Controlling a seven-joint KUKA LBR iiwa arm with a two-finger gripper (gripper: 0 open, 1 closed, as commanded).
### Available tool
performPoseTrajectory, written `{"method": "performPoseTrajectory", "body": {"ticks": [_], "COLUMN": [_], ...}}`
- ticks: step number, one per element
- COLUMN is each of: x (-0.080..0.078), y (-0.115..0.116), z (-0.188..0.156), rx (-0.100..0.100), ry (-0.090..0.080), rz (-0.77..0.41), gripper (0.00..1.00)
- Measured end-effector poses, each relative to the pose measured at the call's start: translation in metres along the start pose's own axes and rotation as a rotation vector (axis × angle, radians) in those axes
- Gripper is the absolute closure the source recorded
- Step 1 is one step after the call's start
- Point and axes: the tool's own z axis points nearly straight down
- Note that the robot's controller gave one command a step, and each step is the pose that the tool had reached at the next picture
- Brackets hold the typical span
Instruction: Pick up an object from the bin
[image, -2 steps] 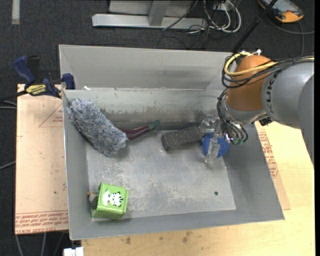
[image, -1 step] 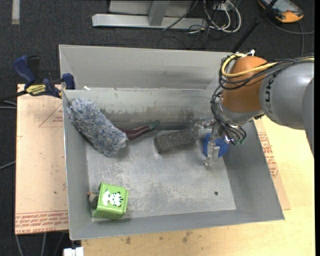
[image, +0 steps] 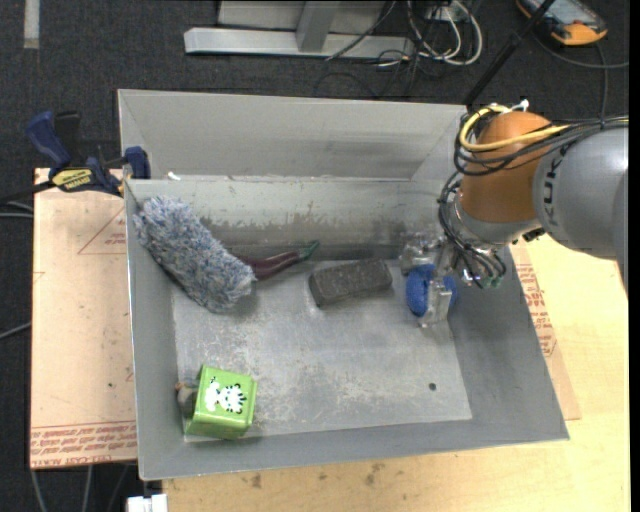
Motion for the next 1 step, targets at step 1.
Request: {"method": "performPoseTrajectory", "body": {"ticks": [1], "x": [-0.0018], "y": [0.0036], "z": [-0.0096], "rx": [0.001], "ry": [0.001], "rz": [-0.297], "gripper": [0.0]}}
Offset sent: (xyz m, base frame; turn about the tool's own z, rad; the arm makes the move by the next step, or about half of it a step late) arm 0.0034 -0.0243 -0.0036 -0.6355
